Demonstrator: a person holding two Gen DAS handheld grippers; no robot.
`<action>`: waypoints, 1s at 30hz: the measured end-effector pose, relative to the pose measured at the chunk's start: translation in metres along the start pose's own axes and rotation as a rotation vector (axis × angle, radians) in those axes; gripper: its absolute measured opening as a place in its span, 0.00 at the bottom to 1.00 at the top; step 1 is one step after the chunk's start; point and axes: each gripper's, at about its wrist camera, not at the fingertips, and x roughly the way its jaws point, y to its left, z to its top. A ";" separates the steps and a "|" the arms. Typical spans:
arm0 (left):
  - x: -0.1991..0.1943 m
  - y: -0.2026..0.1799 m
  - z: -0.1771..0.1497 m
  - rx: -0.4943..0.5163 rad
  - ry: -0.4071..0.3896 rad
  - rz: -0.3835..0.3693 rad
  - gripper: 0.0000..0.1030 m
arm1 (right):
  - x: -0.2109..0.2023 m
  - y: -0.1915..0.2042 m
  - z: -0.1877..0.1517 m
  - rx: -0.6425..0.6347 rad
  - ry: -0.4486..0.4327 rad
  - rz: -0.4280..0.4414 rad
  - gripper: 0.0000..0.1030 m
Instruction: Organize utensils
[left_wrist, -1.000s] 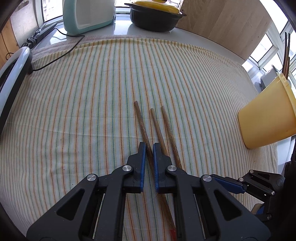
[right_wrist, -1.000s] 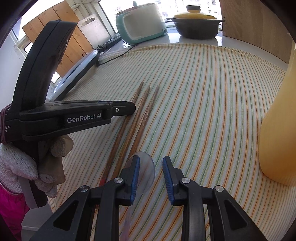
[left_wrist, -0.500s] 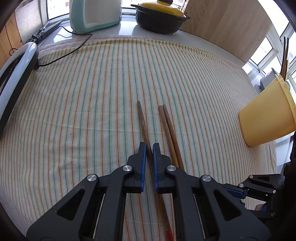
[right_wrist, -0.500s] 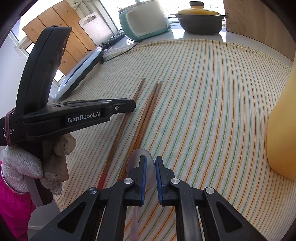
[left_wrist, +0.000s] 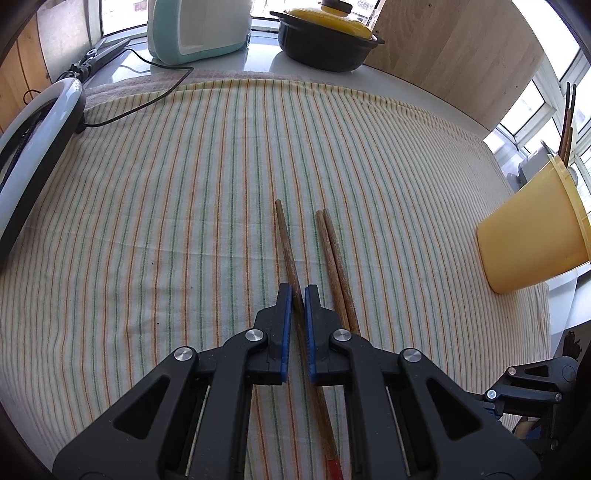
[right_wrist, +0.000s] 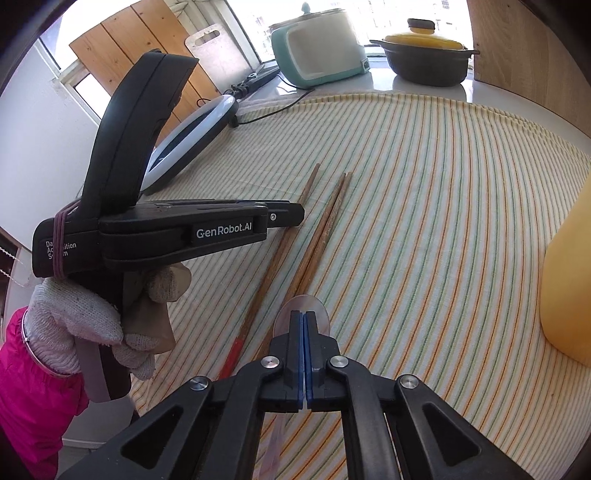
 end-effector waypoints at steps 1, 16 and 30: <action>0.000 0.000 0.000 -0.001 0.000 0.002 0.05 | 0.001 -0.001 0.000 -0.004 0.002 -0.007 0.10; 0.000 0.005 -0.003 -0.011 0.000 -0.007 0.05 | 0.023 0.014 -0.008 -0.162 0.040 -0.123 0.43; -0.016 0.008 -0.004 -0.022 -0.033 -0.039 0.04 | -0.004 0.001 -0.003 -0.104 -0.043 -0.129 0.37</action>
